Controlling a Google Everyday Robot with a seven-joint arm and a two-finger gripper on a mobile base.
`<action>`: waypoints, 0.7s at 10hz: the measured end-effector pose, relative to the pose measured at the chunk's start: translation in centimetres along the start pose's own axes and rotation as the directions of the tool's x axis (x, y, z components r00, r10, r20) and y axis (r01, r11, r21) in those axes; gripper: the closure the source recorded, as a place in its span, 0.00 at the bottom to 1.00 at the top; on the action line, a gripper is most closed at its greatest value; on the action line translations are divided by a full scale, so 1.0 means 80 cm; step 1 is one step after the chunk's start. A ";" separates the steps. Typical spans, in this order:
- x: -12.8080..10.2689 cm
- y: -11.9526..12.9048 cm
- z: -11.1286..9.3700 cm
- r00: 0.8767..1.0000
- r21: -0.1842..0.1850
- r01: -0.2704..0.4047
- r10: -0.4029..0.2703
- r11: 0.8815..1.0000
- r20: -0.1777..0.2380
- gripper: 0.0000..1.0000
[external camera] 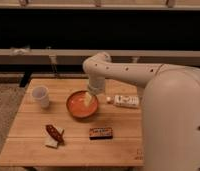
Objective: Stand the bottle upright
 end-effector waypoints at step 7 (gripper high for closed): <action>0.010 -0.073 0.045 0.974 0.061 0.159 -0.146 0.985 -0.176 0.20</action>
